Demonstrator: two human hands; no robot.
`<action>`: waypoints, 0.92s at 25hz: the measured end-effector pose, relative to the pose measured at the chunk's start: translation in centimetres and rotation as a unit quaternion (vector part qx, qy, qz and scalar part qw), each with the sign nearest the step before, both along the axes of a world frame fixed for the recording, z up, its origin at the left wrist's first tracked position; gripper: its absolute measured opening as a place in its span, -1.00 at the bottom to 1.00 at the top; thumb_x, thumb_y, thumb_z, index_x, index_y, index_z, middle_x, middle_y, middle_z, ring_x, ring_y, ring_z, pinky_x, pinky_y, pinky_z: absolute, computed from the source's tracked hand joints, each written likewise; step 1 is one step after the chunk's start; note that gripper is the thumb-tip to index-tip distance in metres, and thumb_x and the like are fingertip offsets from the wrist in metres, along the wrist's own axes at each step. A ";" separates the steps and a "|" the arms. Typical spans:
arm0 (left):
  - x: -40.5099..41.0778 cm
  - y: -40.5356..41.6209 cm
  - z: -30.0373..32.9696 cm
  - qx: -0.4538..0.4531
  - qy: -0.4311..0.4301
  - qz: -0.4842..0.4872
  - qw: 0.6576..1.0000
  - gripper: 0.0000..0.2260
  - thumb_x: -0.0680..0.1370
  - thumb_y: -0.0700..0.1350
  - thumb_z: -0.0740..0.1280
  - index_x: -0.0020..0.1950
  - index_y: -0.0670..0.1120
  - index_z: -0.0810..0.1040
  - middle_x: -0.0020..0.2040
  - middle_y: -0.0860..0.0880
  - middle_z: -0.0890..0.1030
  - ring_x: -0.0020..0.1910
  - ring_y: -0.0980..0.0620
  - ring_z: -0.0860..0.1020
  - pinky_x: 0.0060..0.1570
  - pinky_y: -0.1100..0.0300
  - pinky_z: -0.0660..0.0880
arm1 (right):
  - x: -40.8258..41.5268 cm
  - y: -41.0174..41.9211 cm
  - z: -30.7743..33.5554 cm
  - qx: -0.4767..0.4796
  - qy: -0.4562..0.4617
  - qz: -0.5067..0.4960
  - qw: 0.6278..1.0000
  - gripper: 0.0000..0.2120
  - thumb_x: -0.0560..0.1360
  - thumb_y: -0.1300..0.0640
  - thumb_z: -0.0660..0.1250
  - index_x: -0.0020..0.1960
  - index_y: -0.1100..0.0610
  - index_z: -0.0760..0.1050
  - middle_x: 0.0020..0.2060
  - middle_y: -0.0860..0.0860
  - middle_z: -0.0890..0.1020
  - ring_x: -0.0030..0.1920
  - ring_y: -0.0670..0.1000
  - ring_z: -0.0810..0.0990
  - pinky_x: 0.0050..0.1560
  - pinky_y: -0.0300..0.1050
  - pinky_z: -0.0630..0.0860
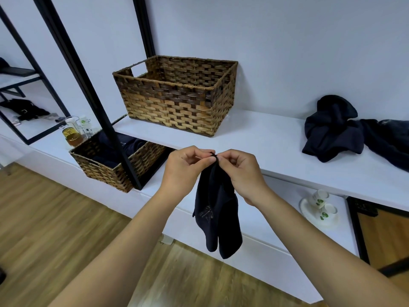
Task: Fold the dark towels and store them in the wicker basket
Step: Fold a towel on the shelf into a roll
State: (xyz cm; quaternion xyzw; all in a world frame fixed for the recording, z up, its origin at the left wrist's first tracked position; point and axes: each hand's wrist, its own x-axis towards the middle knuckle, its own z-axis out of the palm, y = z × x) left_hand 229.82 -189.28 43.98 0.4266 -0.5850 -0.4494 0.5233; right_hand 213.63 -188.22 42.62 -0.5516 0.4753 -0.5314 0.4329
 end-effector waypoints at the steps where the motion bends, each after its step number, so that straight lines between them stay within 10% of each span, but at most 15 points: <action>1: 0.0 0.0 0.0 0.002 0.004 -0.002 1.000 -0.90 0.49 -0.36 0.47 -0.16 -0.18 0.66 -0.11 -0.12 0.74 -0.05 -0.07 0.71 0.09 0.01 0.63 | -0.1 0.0 -0.1 -0.005 0.002 0.006 1.000 -0.81 0.60 0.24 0.35 -0.11 0.05 0.67 -0.24 -0.04 0.69 -0.16 -0.05 0.63 -0.01 -0.06 0.55; 11: 0.3 -1.2 0.6 0.021 -0.136 -0.061 0.989 -0.90 0.62 -0.18 0.37 -0.04 -0.15 0.66 -0.12 -0.12 0.70 -0.13 0.04 0.62 0.01 0.02 0.56 | -0.9 -0.3 -0.5 -0.027 0.028 0.043 0.998 -0.84 0.59 0.24 0.36 -0.09 0.01 0.59 -0.27 -0.07 0.64 -0.20 -0.05 0.59 -0.06 -0.06 0.52; 17: 1.7 -3.0 3.3 -0.048 -0.159 0.005 0.986 -0.87 0.63 -0.13 0.36 -0.11 0.02 0.60 -0.19 0.01 0.62 -0.19 0.12 0.55 -0.07 0.12 0.52 | -2.7 -1.4 -3.0 0.081 0.300 0.093 0.946 -0.89 0.54 0.16 0.32 -0.12 0.01 0.42 -0.23 -0.05 0.58 -0.26 -0.03 0.56 -0.33 -0.15 0.46; 23: 7.8 -5.7 6.4 -0.085 -0.146 0.158 0.973 -0.89 0.64 -0.08 0.34 -0.06 0.06 0.60 -0.12 0.04 0.67 -0.11 0.11 0.63 0.00 0.20 0.57 | -7.2 -2.3 -4.7 0.135 0.419 0.064 0.895 -0.91 0.51 0.17 0.34 -0.13 0.02 0.47 -0.21 -0.03 0.59 -0.17 0.03 0.57 -0.18 -0.07 0.47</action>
